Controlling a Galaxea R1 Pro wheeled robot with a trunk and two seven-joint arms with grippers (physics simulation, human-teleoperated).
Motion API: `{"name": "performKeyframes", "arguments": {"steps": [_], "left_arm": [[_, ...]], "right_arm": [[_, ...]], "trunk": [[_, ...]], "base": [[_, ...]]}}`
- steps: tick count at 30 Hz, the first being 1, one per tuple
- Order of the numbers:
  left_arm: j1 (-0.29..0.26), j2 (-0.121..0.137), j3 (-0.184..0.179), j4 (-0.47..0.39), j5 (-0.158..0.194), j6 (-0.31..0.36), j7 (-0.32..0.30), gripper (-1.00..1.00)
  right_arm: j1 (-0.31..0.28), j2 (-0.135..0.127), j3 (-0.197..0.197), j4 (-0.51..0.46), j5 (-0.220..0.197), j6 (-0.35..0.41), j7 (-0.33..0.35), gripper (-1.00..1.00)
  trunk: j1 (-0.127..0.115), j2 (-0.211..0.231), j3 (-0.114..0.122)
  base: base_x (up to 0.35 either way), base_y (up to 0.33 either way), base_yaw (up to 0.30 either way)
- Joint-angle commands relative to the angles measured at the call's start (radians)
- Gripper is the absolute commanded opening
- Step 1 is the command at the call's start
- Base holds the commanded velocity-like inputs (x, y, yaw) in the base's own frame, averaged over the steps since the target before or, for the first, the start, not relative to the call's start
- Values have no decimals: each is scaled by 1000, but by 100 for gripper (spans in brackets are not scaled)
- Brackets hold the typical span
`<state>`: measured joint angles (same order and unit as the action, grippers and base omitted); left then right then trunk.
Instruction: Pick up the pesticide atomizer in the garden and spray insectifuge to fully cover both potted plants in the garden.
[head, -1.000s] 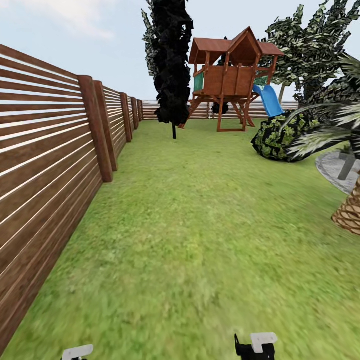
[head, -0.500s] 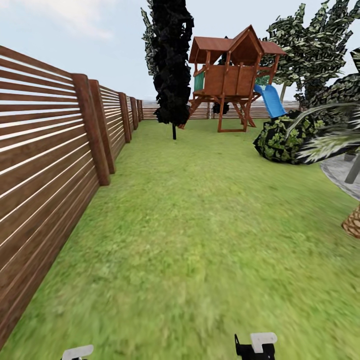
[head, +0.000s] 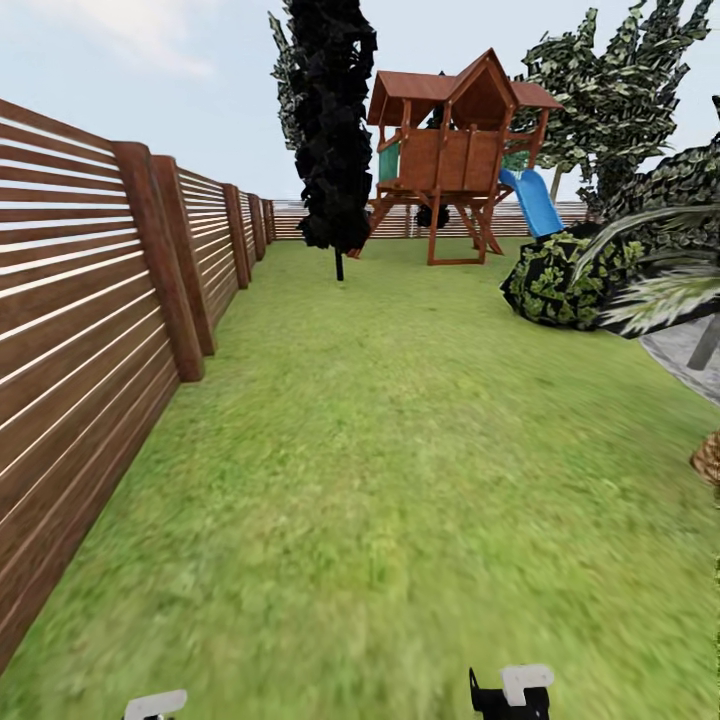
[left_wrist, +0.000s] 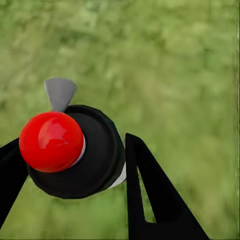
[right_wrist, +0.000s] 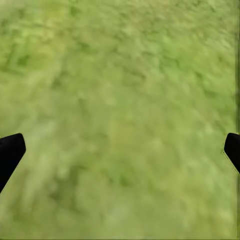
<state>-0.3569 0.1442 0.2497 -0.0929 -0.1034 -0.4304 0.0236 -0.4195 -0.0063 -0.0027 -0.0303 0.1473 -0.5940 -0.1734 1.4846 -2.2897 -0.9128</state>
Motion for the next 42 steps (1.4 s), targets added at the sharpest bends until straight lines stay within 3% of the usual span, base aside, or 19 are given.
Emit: {"name": "performKeyframes", "arguments": {"steps": [1, 12, 42], "left_arm": [[-1, 0, 6, 1, -11, -4, 2, -100], [-1, 0, 6, 1, -10, -4, 2, -100], [-1, 0, 5, 1, -13, -4, 2, -100]], "right_arm": [[-1, 0, 0, 1, 11, -1, -8, 100], [-1, 0, 0, 1, 11, -1, -9, 100], [-1, -6, 0, 2, 14, -3, -8, 100]], "trunk": [[0, 0, -1], [0, 0, -1], [0, 0, -1]], "base": [[337, 0, -240], [337, 0, -212], [337, 0, -3]]}}
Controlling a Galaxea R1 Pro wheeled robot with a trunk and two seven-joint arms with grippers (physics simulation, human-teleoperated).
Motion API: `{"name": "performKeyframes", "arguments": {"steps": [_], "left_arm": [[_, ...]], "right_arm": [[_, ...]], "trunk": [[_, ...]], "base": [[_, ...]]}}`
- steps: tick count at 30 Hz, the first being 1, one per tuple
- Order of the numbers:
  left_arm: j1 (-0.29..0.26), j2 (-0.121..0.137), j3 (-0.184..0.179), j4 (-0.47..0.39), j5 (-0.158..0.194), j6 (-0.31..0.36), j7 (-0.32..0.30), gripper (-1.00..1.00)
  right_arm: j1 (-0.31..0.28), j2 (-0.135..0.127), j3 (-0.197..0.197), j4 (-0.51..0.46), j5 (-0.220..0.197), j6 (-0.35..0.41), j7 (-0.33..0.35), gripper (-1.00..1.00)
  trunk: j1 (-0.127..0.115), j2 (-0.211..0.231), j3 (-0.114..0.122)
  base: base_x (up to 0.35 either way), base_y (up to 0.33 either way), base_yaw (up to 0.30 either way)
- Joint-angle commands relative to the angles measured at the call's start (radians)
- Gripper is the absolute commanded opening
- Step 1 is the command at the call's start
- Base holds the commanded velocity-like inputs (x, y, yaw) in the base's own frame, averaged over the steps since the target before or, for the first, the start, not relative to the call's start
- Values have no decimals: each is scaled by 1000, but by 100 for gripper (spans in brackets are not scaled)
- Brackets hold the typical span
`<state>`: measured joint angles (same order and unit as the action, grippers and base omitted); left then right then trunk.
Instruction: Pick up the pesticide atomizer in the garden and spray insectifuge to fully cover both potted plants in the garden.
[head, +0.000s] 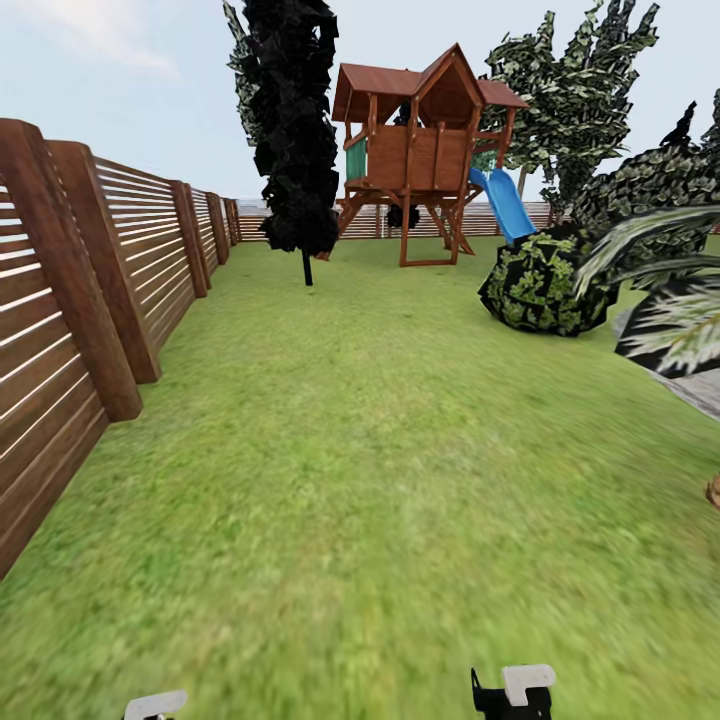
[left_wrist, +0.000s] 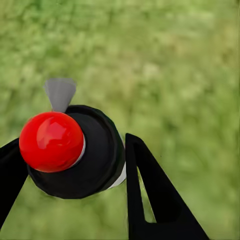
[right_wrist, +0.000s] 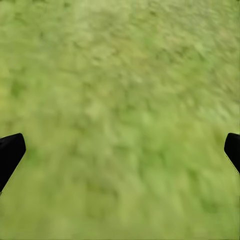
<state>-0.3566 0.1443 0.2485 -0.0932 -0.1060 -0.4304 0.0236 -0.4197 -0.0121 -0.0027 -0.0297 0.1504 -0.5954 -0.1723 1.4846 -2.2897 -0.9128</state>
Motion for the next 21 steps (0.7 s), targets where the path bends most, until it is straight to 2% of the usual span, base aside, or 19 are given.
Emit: {"name": "performKeyframes", "arguments": {"steps": [1, 21], "left_arm": [[-1, 0, 6, 1, -11, -4, 2, -100], [-1, -1, 6, 1, -14, -4, 2, -100]], "right_arm": [[-1, 0, 0, 1, 11, -1, -9, 100], [-1, 2, 0, 1, 11, 0, -9, 100]], "trunk": [[0, 0, -1], [0, 0, -1]], "base": [[337, 0, 0], [337, 0, 0]]}}
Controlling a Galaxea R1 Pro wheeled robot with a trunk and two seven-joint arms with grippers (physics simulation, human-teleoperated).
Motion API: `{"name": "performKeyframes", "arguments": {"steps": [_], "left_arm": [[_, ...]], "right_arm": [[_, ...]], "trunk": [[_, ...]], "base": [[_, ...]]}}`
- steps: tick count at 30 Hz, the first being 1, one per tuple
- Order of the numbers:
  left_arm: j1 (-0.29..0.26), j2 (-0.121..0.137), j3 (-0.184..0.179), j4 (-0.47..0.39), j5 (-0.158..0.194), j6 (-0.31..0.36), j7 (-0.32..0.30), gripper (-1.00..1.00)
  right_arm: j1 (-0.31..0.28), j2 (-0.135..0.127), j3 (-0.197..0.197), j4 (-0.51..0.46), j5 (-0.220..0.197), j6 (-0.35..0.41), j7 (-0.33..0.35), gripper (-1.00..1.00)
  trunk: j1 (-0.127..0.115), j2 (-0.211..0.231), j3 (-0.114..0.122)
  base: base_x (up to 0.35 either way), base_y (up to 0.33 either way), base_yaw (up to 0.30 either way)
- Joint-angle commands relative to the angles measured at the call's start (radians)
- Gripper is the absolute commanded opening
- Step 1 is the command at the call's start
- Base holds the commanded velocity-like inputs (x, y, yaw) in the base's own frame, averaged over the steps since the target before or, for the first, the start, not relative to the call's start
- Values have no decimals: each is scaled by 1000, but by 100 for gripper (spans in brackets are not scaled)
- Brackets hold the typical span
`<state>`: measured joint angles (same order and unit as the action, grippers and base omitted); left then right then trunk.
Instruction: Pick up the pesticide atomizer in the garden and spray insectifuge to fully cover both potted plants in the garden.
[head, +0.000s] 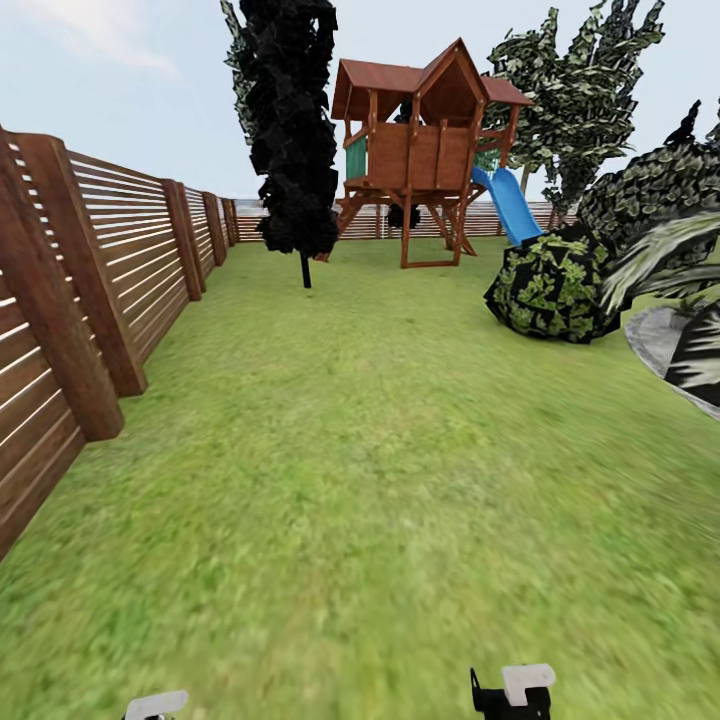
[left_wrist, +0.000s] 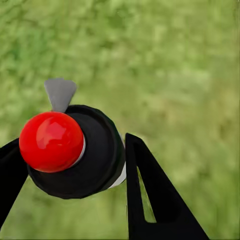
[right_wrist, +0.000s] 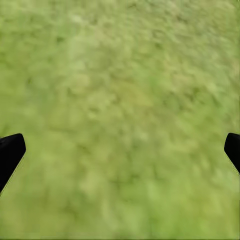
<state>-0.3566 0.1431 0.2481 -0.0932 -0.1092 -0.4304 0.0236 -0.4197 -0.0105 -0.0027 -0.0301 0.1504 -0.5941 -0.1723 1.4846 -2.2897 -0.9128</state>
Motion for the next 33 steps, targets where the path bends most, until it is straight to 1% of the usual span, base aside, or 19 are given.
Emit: {"name": "performKeyframes", "arguments": {"steps": [1, 33], "left_arm": [[-1, 0, 7, 1, -10, -4, 2, -100], [-1, 0, 7, 3, -10, -4, 2, -100]], "right_arm": [[-1, 0, 0, 1, 11, -1, -9, 100], [-1, 1, 0, 1, 11, -1, -9, 100]], "trunk": [[0, 0, -1], [0, 0, -1]], "base": [[337, 0, 0], [337, 0, 0]]}}
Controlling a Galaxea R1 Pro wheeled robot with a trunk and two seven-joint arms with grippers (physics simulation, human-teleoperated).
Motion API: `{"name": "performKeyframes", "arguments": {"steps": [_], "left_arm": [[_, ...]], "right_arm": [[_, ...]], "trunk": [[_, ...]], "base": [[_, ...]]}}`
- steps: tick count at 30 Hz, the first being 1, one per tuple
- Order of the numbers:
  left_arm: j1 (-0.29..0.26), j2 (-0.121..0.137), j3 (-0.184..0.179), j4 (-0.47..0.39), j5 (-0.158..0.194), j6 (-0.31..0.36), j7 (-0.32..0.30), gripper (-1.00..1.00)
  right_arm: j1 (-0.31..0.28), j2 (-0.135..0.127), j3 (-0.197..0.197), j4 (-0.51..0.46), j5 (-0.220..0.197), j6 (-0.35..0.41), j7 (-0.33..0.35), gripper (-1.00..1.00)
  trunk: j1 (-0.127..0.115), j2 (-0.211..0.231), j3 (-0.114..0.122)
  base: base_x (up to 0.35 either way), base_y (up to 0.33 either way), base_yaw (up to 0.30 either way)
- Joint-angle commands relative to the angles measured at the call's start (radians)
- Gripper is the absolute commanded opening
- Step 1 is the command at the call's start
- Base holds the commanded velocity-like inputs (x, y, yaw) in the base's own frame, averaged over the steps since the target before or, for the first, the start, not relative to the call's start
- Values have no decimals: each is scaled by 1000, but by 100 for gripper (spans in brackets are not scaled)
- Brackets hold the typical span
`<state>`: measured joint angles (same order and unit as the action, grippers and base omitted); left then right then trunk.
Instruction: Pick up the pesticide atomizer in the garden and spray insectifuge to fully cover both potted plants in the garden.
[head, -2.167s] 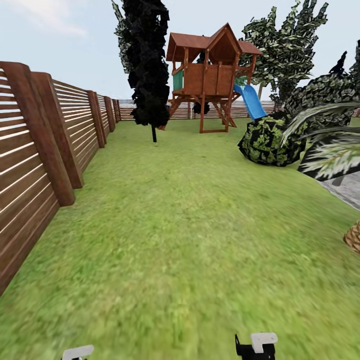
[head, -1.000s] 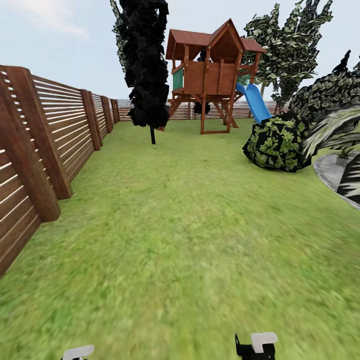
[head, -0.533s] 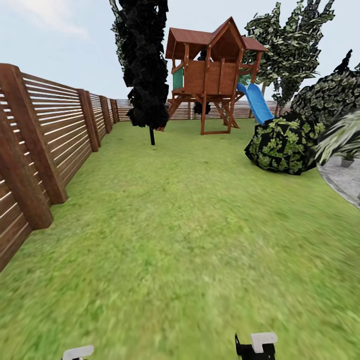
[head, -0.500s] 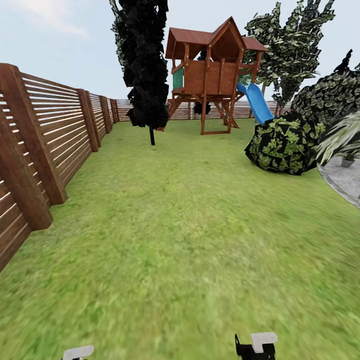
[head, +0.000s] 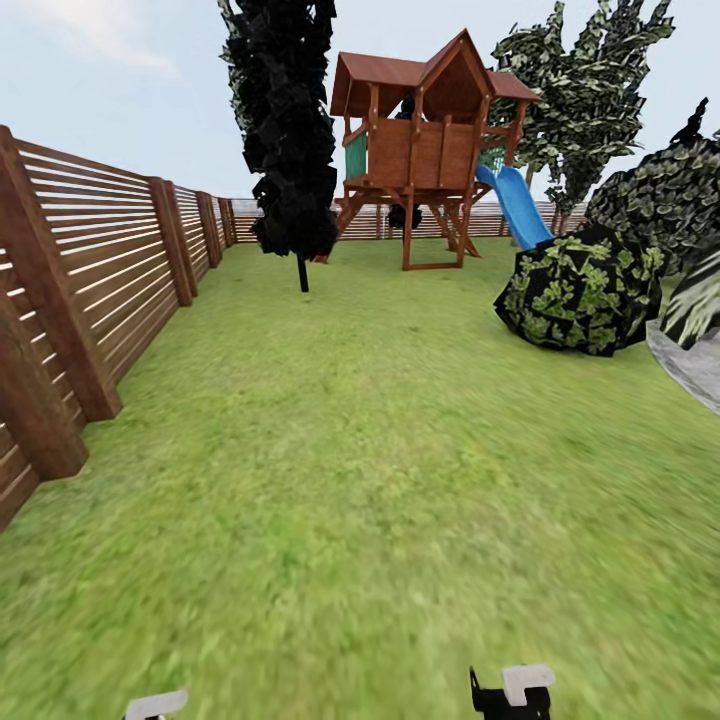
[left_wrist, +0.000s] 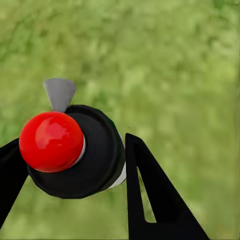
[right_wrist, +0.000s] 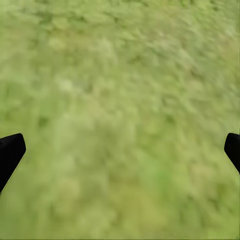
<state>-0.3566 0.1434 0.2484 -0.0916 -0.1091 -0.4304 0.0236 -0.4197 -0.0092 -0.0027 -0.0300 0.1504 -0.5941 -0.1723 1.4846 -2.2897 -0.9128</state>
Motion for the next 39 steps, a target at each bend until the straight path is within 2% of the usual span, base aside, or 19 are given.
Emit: {"name": "performKeyframes", "arguments": {"steps": [1, 39], "left_arm": [[-1, 0, 6, 1, -11, -4, 2, -100], [0, -1, 3, 4, -12, -17, 2, -100]], "right_arm": [[-1, 0, 0, 1, 11, -1, -9, 100], [-1, 3, -1, 2, 9, 2, -12, 100]], "trunk": [[0, 0, -1], [0, 0, -1]], "base": [[337, 0, 0], [337, 0, 0]]}}
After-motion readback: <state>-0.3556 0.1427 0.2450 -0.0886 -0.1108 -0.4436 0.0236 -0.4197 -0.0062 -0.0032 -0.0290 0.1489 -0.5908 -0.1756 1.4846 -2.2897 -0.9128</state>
